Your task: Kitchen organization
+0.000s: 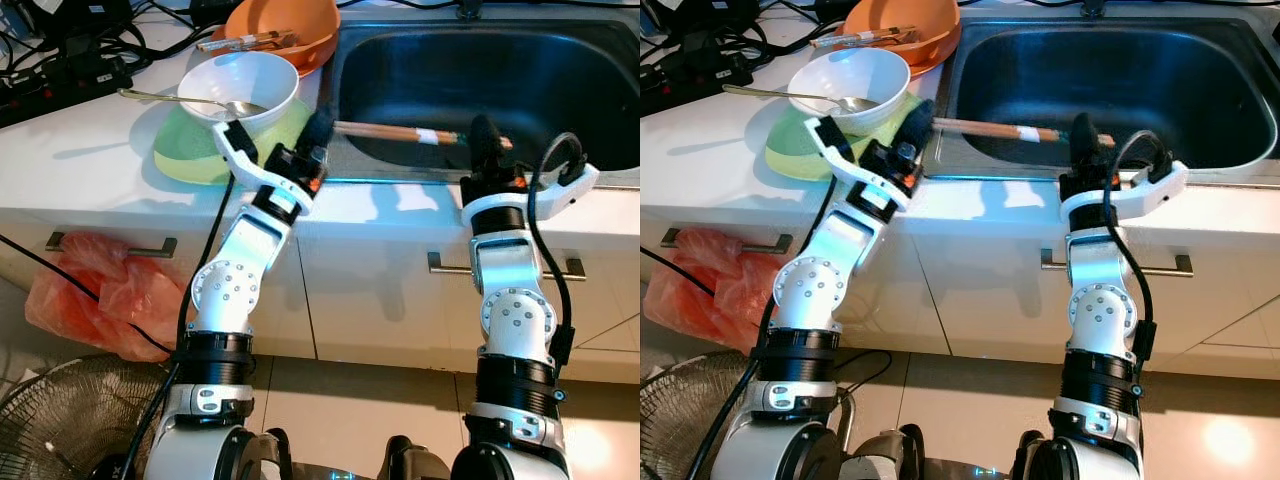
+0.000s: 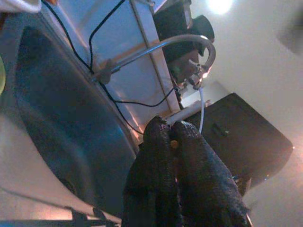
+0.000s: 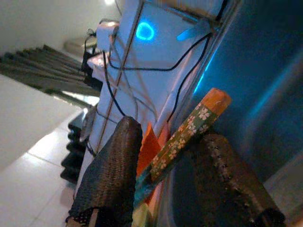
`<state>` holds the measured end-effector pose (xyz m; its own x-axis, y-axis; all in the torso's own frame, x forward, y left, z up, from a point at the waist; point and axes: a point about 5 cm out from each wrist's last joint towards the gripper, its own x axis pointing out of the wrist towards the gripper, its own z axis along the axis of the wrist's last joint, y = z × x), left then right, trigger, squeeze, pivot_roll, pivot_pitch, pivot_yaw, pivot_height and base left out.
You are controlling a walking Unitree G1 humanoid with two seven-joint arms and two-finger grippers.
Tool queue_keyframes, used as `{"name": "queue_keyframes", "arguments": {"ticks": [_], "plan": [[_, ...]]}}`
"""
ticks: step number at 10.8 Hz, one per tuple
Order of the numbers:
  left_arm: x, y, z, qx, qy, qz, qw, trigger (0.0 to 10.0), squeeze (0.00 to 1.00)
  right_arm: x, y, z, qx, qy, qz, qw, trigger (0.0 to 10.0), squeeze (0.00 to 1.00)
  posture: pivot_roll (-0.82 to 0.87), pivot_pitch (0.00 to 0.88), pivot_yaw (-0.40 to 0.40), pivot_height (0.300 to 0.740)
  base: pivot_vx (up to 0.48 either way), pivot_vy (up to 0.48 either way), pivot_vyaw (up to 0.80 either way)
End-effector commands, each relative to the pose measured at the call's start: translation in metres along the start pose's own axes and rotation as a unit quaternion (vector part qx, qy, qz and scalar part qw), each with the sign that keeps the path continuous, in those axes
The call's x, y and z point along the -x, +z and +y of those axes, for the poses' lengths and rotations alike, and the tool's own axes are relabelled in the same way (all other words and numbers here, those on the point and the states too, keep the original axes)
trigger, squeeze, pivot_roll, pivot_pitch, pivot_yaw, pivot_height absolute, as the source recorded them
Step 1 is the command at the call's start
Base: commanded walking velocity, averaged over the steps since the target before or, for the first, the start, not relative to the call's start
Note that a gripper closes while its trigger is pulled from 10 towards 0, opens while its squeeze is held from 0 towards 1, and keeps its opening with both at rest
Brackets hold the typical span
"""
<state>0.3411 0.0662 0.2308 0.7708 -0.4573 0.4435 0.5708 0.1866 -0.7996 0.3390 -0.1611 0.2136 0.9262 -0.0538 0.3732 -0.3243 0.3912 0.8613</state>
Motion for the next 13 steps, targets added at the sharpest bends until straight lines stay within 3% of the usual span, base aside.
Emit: {"name": "queue_keyframes", "arguments": {"ticks": [1, 2, 3, 5, 6, 13], "plan": [[0.001, -0.031, -0.004, 0.051, -0.001, 0.015, 0.999, 10.0, 0.00, -0.004, 0.001, 0.007, -0.015, 0.009, -0.008, 1.000, 7.8, 0.00, 0.10, 0.183, 0.080, 0.740, 0.000, 0.000, 0.00], [0.001, -0.033, -0.003, 0.048, 0.002, 0.021, 0.999, 10.0, 0.00, -0.005, 0.002, 0.009, -0.021, 0.012, -0.009, 1.000, 0.8, 0.00, 0.10, 0.183, 0.080, 0.740, 0.000, 0.000, 0.00], [0.001, -0.035, -0.002, 0.047, 0.005, 0.026, 0.999, 10.0, 0.00, -0.006, 0.002, 0.010, -0.025, 0.014, -0.010, 1.000, 0.0, 0.00, 0.10, 0.182, 0.080, 0.740, 0.000, 0.000, 0.00], [0.001, -0.040, 0.001, 0.026, 0.021, 0.048, 0.998, 10.0, 0.00, -0.007, 0.004, 0.011, -0.041, 0.012, -0.014, 0.999, 0.0, 0.00, 0.10, 0.182, 0.080, 0.740, 0.000, 0.000, 0.00], [0.000, -0.045, 0.000, 0.010, 0.020, 0.065, 0.998, 10.0, 1.00, -0.007, 0.004, 0.011, -0.045, 0.010, -0.015, 0.999, 0.0, 0.00, 0.10, 0.182, 0.080, 0.740, 0.000, 0.000, 0.00], [0.004, -0.068, 0.003, -0.053, 0.042, 0.155, 0.986, 10.0, 1.00, -0.010, 0.013, 0.005, -0.113, -0.022, -0.043, 0.992, 0.0, 0.00, 0.10, 0.185, 0.080, 0.740, 0.000, 0.000, 0.00]]}}
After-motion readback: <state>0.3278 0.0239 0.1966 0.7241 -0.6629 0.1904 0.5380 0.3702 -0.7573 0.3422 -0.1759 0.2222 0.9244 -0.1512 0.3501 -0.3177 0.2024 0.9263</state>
